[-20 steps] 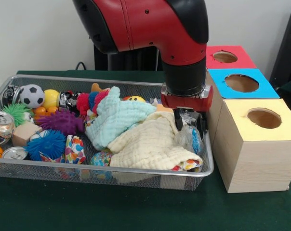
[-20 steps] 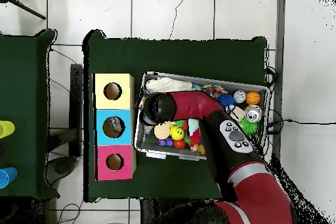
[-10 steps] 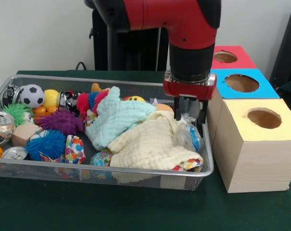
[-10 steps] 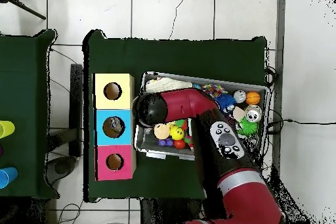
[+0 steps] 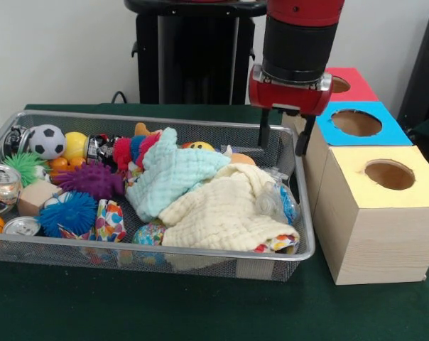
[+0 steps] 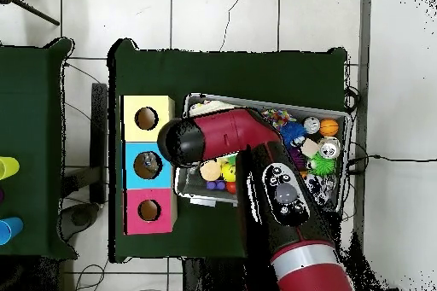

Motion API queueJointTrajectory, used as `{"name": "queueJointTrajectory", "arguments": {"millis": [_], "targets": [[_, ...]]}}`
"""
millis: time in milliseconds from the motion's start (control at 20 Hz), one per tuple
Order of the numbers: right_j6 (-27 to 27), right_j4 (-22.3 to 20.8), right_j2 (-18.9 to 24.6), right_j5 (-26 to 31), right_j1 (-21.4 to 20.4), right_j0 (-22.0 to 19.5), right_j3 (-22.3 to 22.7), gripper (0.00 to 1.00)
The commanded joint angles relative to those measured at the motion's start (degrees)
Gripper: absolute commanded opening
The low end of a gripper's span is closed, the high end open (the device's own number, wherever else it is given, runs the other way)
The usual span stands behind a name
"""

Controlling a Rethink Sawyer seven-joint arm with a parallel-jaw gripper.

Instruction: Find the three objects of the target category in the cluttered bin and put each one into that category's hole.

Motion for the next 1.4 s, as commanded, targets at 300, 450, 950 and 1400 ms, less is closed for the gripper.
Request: {"name": "queueJointTrajectory", "arguments": {"millis": [300, 450, 950, 1400], "targets": [[-9.8, 0.3, 5.8, 0.6, 4.0, -6.2, 1.1, 1.0], [-10.6, -0.2, 7.5, -1.4, 5.1, -7.5, 1.7, 1.0], [-6.9, 0.8, 10.9, -4.9, 7.6, -8.9, 4.3, 1.0], [-5.5, 0.1, 12.2, -5.6, 8.4, -8.4, 3.2, 1.0]]}}
